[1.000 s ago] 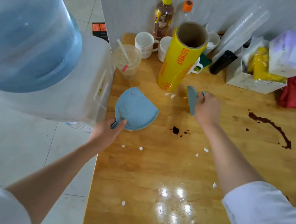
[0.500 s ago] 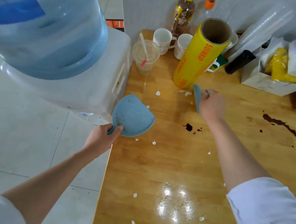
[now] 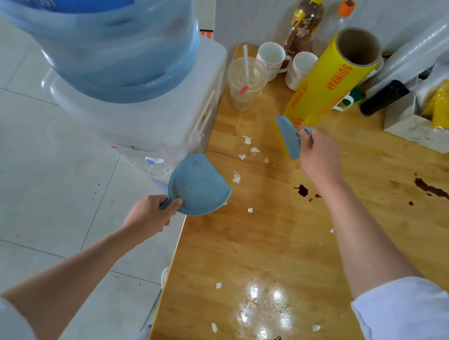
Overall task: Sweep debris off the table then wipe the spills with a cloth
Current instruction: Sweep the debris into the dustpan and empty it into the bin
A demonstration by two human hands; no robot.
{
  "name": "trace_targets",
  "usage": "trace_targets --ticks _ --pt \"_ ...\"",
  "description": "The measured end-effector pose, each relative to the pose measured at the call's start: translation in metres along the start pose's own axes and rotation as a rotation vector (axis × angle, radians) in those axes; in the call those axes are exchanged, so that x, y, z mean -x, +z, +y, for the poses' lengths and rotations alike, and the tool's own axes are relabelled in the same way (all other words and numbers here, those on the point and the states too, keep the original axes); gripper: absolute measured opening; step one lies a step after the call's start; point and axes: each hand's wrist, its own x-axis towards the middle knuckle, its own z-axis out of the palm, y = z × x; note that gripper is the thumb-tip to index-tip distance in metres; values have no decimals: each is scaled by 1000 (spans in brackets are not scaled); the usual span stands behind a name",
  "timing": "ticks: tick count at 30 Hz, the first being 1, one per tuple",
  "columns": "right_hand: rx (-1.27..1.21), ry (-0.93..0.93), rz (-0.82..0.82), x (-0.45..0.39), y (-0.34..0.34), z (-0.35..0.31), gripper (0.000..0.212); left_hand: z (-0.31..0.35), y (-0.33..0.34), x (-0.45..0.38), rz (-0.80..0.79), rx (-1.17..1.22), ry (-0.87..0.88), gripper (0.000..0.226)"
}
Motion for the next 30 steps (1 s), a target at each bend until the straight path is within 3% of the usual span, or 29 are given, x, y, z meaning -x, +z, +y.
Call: trace_targets --ticks 6,13,17,23,30 --pt "-21 -114 -114 -17 33 -31 29 -17 -9 8 5 -9 -13 51" --pt "-94 -239 -282 36 52 -43 24 -45 -23 17 16 -55 -15 55" --pt "-151 -223 -258 69 41 -36 26 -64 -36 18 -12 -18 -52 53" --pt "-132 -104 0 62 19 -26 32 -92 -60 14 50 -101 -78 55" --pt "-180 -163 -152 102 51 -42 26 -116 -63 1 67 -251 -58 56"
